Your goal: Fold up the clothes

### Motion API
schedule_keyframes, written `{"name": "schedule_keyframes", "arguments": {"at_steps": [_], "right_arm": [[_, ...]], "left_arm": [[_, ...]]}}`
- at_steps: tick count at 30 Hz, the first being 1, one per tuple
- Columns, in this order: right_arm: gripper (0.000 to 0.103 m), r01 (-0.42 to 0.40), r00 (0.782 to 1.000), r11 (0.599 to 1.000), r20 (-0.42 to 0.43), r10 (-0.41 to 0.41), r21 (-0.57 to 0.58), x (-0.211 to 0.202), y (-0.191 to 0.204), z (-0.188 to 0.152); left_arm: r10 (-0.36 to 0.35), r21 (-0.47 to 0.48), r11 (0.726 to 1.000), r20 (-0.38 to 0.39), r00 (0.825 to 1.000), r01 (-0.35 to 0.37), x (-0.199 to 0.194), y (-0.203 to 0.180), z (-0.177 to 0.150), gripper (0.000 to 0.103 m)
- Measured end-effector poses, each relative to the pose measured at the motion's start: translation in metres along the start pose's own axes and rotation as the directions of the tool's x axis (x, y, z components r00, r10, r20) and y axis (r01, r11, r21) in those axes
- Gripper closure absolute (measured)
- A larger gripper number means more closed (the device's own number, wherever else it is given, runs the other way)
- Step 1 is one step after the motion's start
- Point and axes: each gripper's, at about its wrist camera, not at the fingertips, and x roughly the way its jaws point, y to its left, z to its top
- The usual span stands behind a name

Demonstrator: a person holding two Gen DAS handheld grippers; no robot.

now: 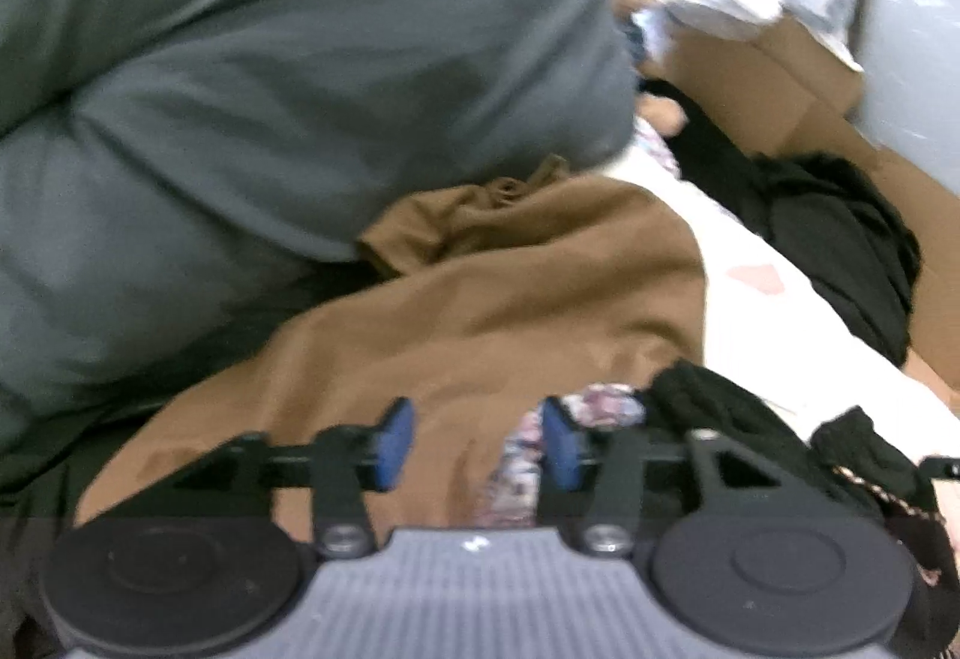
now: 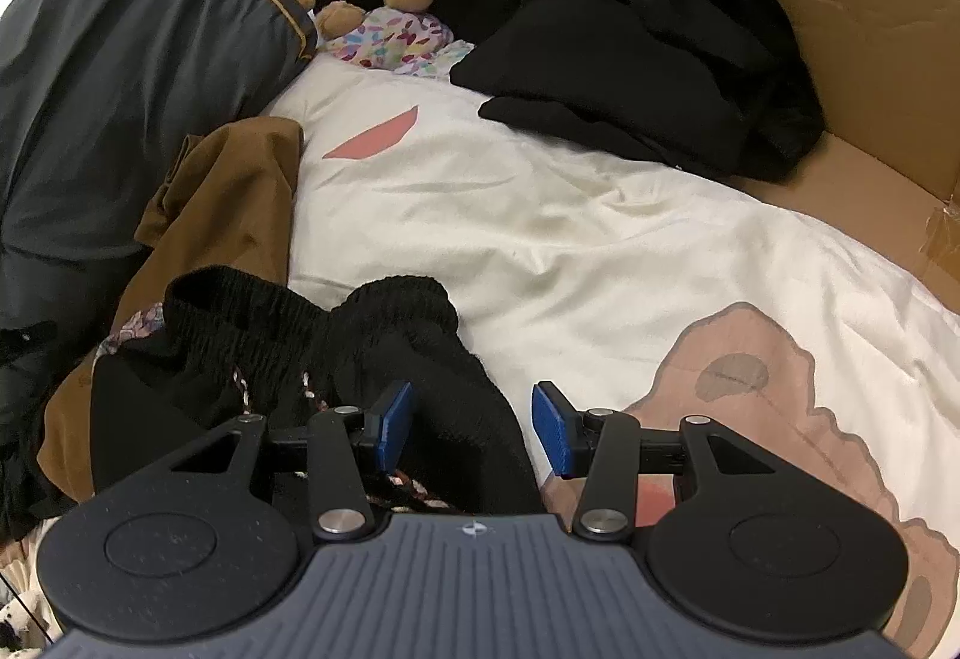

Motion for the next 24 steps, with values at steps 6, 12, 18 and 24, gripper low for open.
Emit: {"name": "schedule_keyframes", "arguments": {"at_steps": [6,12,18,24], "right_arm": [[0.053,0.010,1.000,1.000,-0.014,-0.010,-0.003,0.004,-0.006,0.005],[0.052,0.006,1.000,1.000,-0.030,-0.006,-0.019,0.010,-0.008,0.012],[0.048,0.027,0.999,1.000,-0.034,-0.028,-0.013,0.020,-0.010,0.020],[0.048,0.057,0.996,0.998,-0.069,-0.055,0.023,0.039,-0.011,0.007]], "left_arm": [[-0.076,0.140,0.987,-0.031,0.997,0.079,0.028,-0.021,0.001,0.030],[-0.148,0.262,0.950,-0.101,0.984,0.170,0.053,-0.031,-0.005,0.030],[-0.187,0.271,0.936,-0.160,0.969,0.225,0.076,-0.030,-0.006,0.031],[-0.172,0.305,0.927,-0.177,0.969,0.220,0.090,-0.040,-0.006,0.090]]}}
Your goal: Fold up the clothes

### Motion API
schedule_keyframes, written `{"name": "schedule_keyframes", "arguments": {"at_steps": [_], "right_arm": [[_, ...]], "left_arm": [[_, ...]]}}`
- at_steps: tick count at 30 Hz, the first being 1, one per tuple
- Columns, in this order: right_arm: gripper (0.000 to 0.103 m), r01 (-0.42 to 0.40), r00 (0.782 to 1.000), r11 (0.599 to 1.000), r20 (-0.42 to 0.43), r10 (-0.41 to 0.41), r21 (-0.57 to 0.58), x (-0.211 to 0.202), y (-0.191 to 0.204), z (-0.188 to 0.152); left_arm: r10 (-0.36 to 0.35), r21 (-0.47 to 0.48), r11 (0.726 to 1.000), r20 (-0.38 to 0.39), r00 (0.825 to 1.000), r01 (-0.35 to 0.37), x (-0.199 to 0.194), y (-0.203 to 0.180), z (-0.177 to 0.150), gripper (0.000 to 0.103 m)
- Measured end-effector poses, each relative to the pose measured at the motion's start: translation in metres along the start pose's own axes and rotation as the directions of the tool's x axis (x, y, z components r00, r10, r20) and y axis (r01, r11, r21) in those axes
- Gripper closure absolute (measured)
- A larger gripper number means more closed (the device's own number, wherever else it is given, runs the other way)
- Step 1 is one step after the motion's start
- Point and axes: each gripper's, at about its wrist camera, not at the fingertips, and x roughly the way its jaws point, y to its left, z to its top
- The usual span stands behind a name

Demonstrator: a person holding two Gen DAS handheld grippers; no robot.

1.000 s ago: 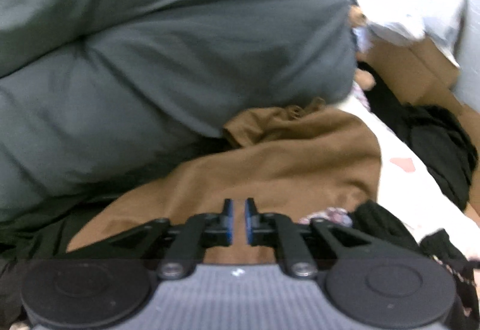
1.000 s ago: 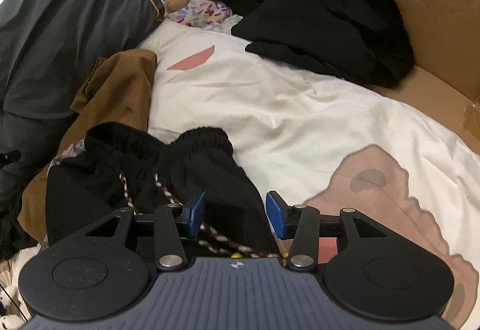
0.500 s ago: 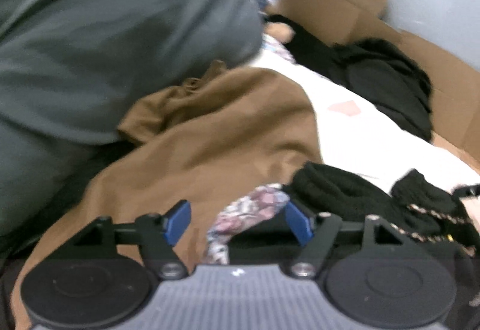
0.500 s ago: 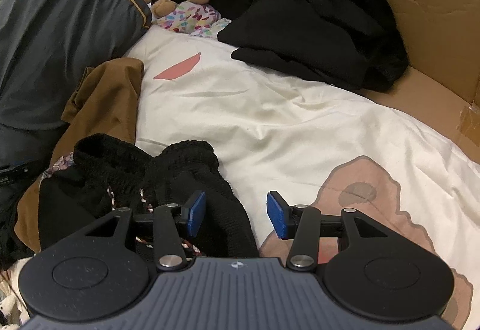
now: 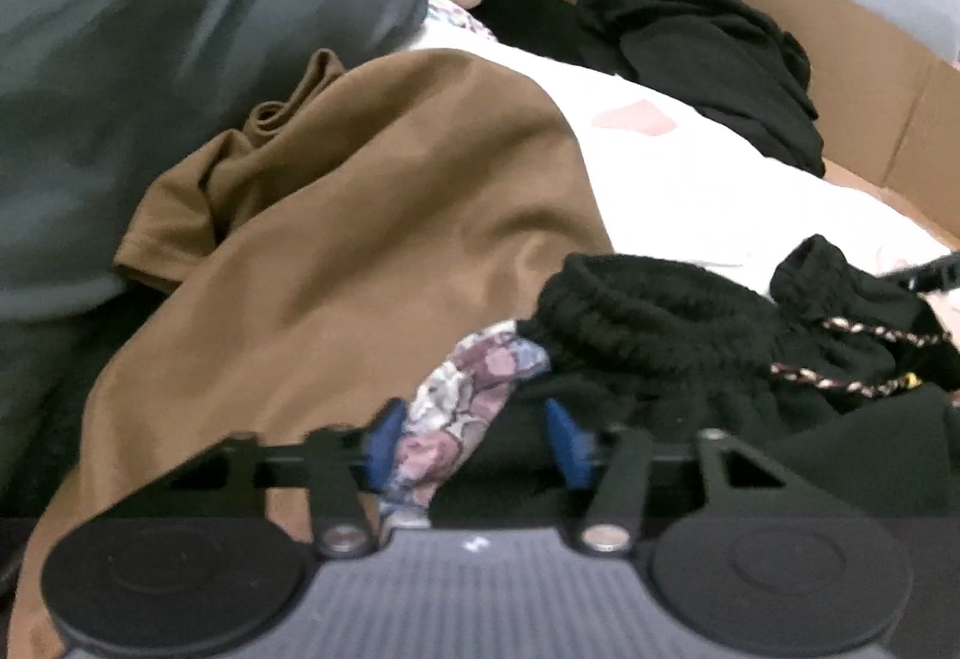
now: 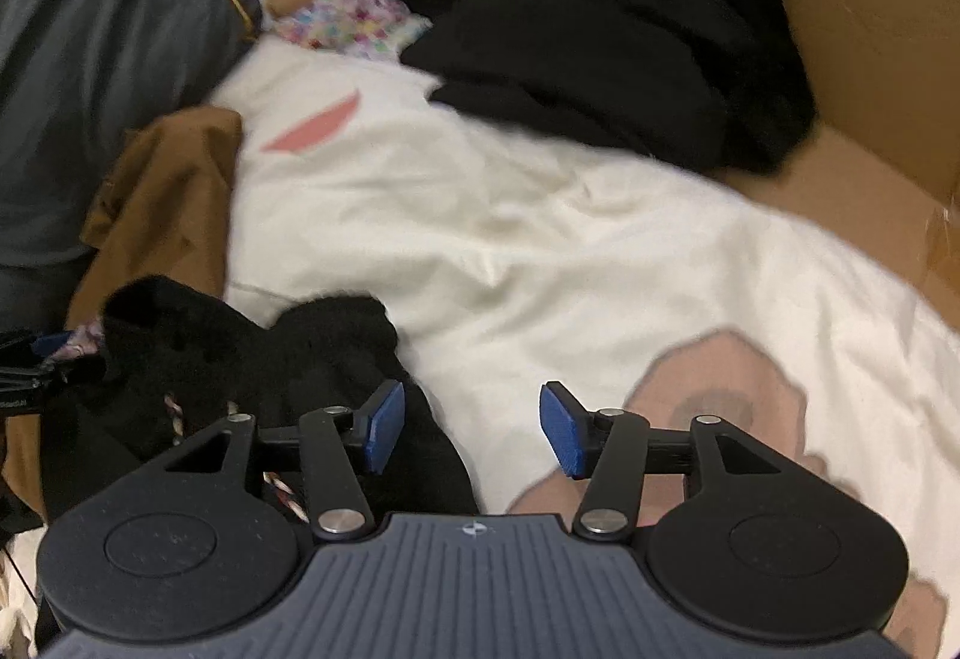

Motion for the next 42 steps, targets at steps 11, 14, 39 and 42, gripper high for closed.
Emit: {"name": "schedule_keyframes", "arguments": {"at_steps": [11,14,39,42], "right_arm": [[0.046,-0.027,0.999,0.984,-0.031,0.022,-0.179,0.007,0.032,-0.028],[0.041,-0.033,0.999,0.984,-0.029,0.028,-0.175,0.005,0.030,-0.030],[0.042,-0.081,0.996,0.964,-0.053,0.070,-0.253,0.036,0.062,0.000],[0.042,-0.077,0.996,0.967,-0.064,0.063,-0.244,0.048,0.062,0.001]], "left_arm": [[0.020,-0.122,0.992,0.075,0.997,-0.010,-0.039,0.026,-0.021,0.098],[0.041,-0.144,0.989,0.081,0.996,-0.029,-0.055,0.035,-0.029,0.098],[0.053,-0.204,0.978,0.053,0.997,-0.042,-0.066,0.068,-0.064,0.098],[0.050,-0.213,0.976,0.060,0.997,-0.037,-0.066,0.068,-0.065,0.098]]}}
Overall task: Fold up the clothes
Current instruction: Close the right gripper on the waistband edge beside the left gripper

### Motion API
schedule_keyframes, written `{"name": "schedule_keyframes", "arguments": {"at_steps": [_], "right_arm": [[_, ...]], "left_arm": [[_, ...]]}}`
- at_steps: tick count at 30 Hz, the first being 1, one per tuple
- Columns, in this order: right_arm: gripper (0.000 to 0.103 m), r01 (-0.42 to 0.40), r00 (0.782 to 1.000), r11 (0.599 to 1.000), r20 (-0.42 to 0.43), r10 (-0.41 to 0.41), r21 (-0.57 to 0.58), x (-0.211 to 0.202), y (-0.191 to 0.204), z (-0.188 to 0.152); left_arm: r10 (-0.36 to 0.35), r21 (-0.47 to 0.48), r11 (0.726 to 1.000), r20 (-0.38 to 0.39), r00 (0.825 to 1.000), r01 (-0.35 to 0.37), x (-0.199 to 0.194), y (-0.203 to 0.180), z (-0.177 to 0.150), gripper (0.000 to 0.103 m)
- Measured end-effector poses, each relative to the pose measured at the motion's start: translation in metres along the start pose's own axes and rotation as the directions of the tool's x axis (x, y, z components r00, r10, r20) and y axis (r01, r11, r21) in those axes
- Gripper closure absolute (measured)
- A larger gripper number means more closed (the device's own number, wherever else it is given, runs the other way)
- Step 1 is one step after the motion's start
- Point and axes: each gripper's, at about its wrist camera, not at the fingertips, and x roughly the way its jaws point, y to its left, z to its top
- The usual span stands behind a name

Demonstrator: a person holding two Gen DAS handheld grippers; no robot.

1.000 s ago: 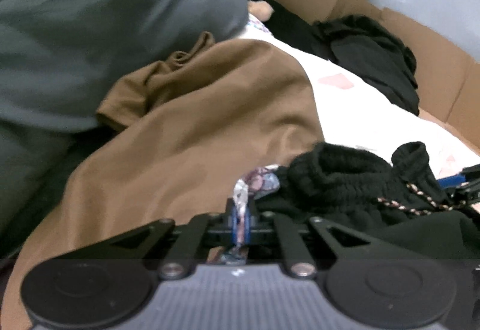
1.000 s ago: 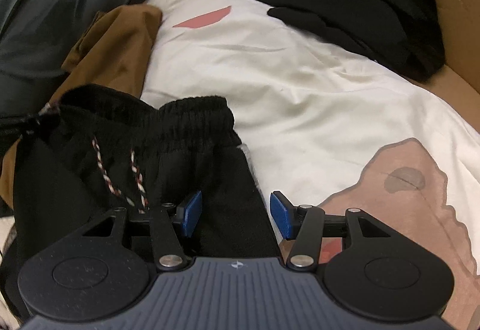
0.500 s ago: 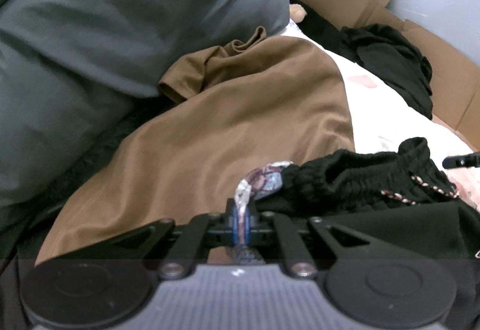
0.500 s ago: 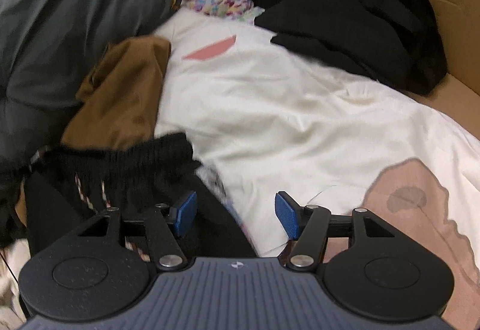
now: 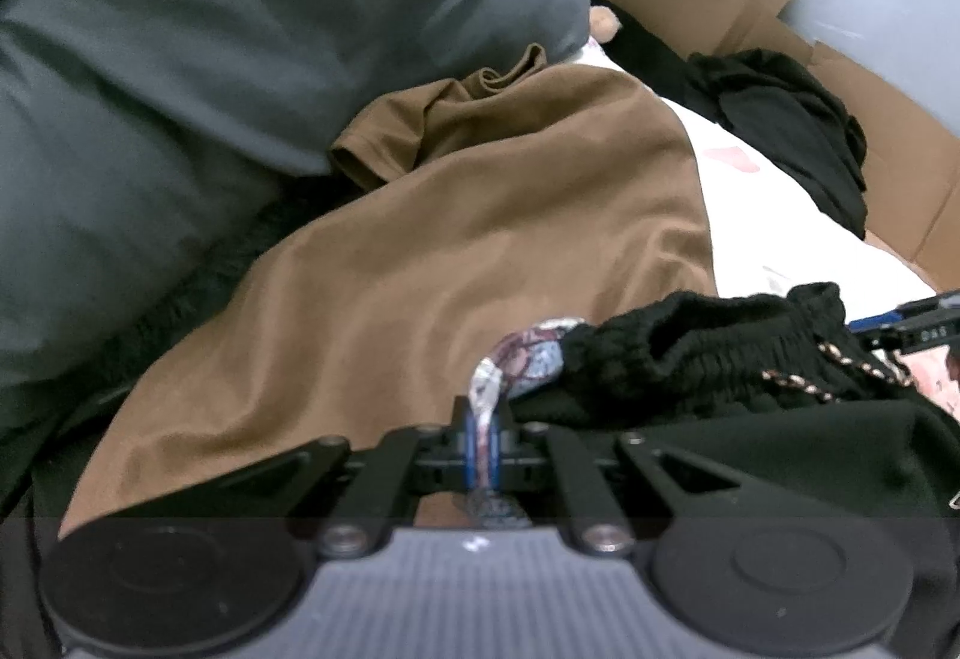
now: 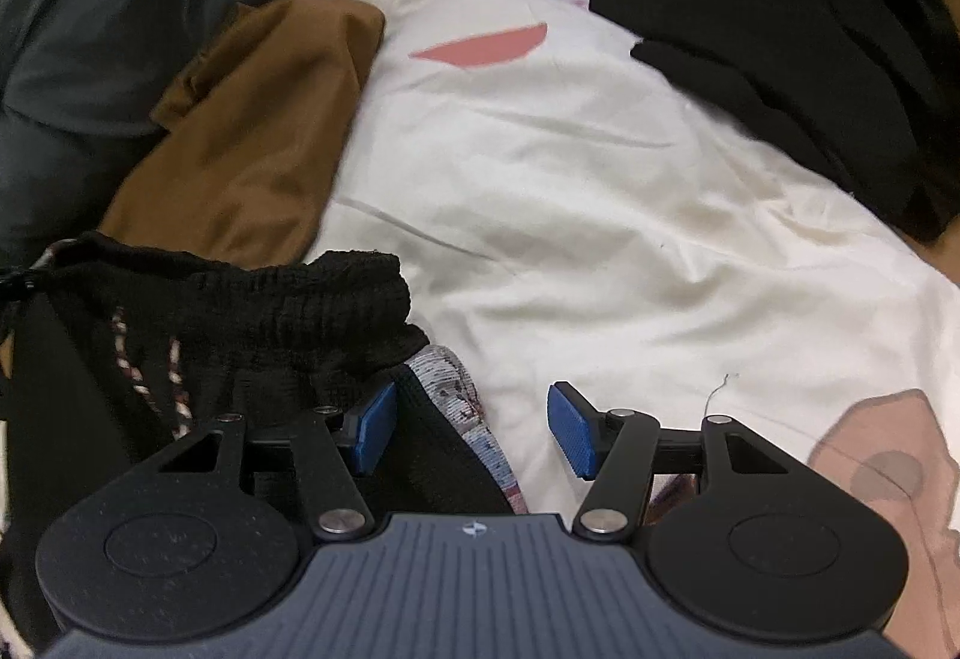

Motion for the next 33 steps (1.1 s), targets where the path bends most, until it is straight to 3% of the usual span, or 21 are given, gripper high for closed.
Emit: {"name": "schedule_keyframes", "arguments": {"at_steps": [11,12,13,15,17,23,26,28,30,33], "right_arm": [[0.042,0.025,1.000,0.995,-0.003,-0.025,-0.099,0.016,0.017,-0.003],[0.044,0.024,1.000,0.992,0.000,-0.025,-0.127,0.016,0.019,-0.003],[0.054,0.017,1.000,0.987,0.004,-0.017,-0.160,0.015,0.022,-0.003],[0.063,0.014,1.000,0.975,-0.006,-0.016,-0.221,0.017,0.030,-0.004],[0.063,0.025,0.999,0.967,-0.015,-0.030,-0.252,0.020,0.035,-0.004],[0.061,-0.004,0.996,0.991,-0.090,-0.008,-0.133,0.030,0.023,0.009],[0.063,0.005,0.993,0.990,-0.116,-0.021,-0.140,0.031,0.026,0.012],[0.080,0.010,0.994,0.992,-0.108,-0.023,-0.125,0.029,0.028,0.011],[0.089,0.001,0.996,0.996,-0.090,-0.009,-0.084,0.024,0.023,0.008],[0.093,0.007,0.998,0.996,-0.054,-0.011,-0.087,0.012,0.023,0.006]], "left_arm": [[-0.017,-0.036,0.999,0.000,1.000,0.017,-0.005,0.005,-0.005,0.098],[-0.018,-0.036,0.999,-0.003,1.000,0.018,-0.005,0.005,-0.007,0.098],[-0.020,-0.036,0.999,-0.006,1.000,0.019,-0.006,0.004,-0.010,0.098],[-0.022,-0.041,0.999,-0.011,1.000,0.022,-0.006,0.003,-0.014,0.098],[-0.025,-0.052,0.998,-0.012,1.000,0.024,-0.005,0.003,-0.017,0.098],[-0.032,-0.074,0.997,-0.010,0.999,0.031,-0.003,0.003,-0.022,0.098],[-0.039,-0.089,0.995,-0.002,0.999,0.038,-0.003,0.003,-0.023,0.098],[-0.043,-0.099,0.994,0.001,0.999,0.043,-0.004,0.004,-0.023,0.098],[-0.051,-0.114,0.992,0.010,0.999,0.052,-0.006,0.004,-0.022,0.098],[-0.052,-0.125,0.991,0.032,0.998,0.056,-0.012,0.003,-0.019,0.098]]}}
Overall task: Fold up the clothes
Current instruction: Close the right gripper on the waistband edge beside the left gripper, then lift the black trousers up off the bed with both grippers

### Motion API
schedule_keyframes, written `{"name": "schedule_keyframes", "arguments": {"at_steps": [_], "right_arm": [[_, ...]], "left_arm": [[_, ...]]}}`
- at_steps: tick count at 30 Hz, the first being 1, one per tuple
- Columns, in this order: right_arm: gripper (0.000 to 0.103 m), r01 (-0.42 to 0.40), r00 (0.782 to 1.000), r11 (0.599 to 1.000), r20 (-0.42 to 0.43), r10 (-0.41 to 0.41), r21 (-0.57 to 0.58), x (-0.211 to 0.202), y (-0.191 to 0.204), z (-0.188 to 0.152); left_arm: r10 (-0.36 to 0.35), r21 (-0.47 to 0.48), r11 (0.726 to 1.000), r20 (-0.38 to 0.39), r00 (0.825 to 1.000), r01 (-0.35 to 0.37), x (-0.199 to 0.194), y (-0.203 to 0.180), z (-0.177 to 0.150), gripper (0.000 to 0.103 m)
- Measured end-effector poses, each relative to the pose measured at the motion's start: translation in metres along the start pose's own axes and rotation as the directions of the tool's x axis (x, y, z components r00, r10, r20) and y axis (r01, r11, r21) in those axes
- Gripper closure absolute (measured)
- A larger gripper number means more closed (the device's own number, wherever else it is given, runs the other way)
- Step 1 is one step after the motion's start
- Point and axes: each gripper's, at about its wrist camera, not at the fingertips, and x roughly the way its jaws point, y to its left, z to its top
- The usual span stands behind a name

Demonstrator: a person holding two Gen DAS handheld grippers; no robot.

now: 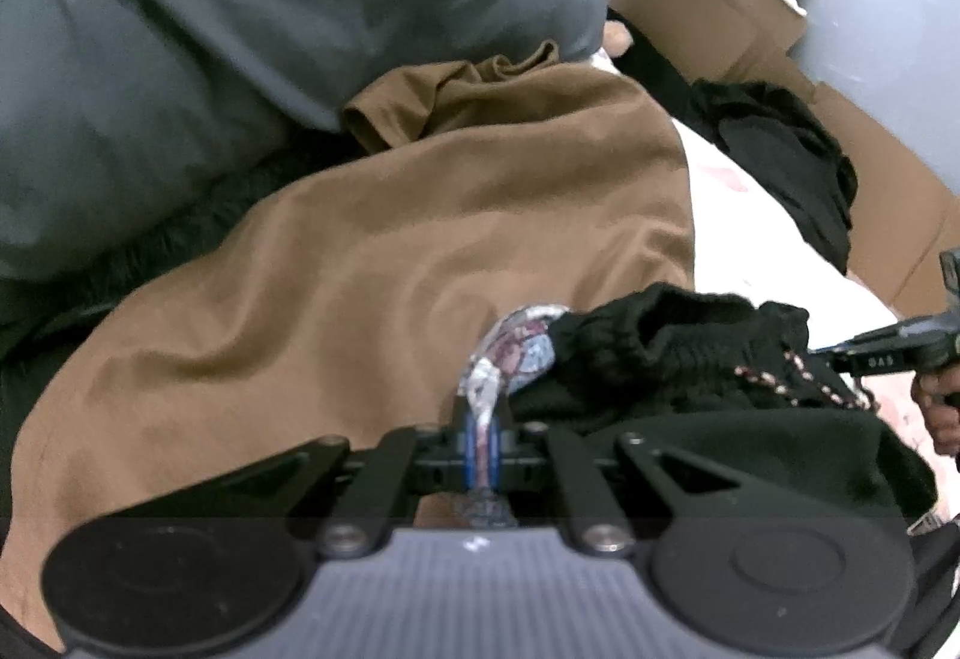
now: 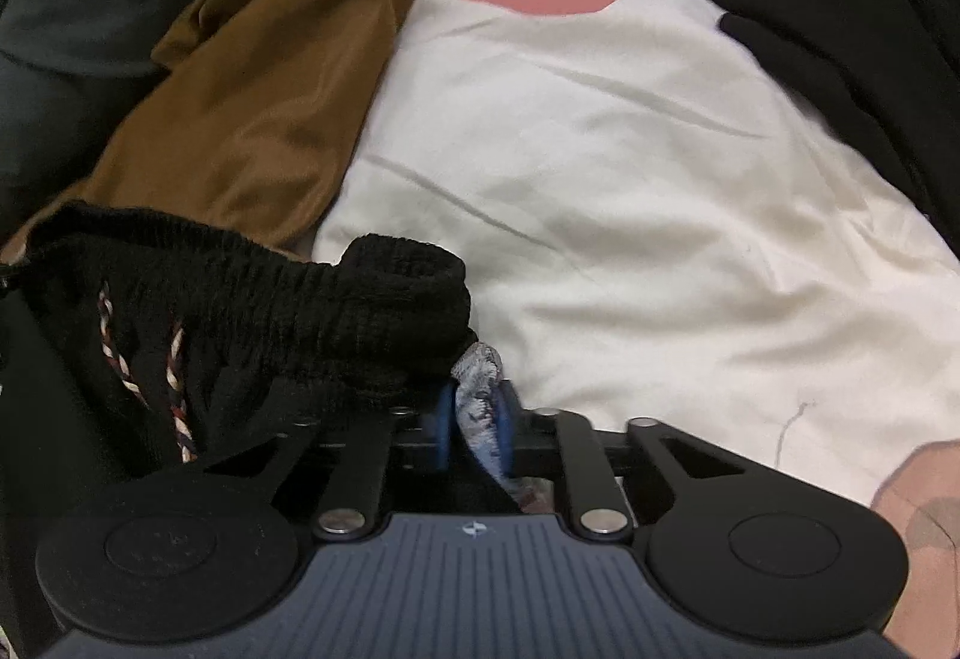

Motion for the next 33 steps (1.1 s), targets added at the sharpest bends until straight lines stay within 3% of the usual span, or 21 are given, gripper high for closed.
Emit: {"name": "schedule_keyframes", "arguments": {"at_steps": [8,19,26,33], "right_arm": [[0.096,0.017,0.995,0.997,0.101,-0.009,-0.081,-0.058,0.017,0.005],[0.096,0.091,0.967,0.993,0.246,-0.068,-0.082,-0.190,0.018,-0.005],[0.096,0.153,0.932,0.981,0.348,-0.105,-0.115,-0.290,0.037,-0.011],[0.096,0.222,0.867,0.971,0.473,-0.157,-0.084,-0.400,0.049,-0.022]], "left_arm": [[-0.026,-0.005,1.000,0.073,0.997,0.027,-0.027,-0.023,0.013,0.098],[-0.097,0.060,0.994,0.182,0.979,0.088,-0.090,-0.080,0.036,0.098],[-0.145,0.111,0.987,0.289,0.946,0.117,-0.159,-0.126,0.069,0.098],[-0.208,0.168,0.974,0.391,0.897,0.153,-0.232,-0.178,0.099,0.098]]}}
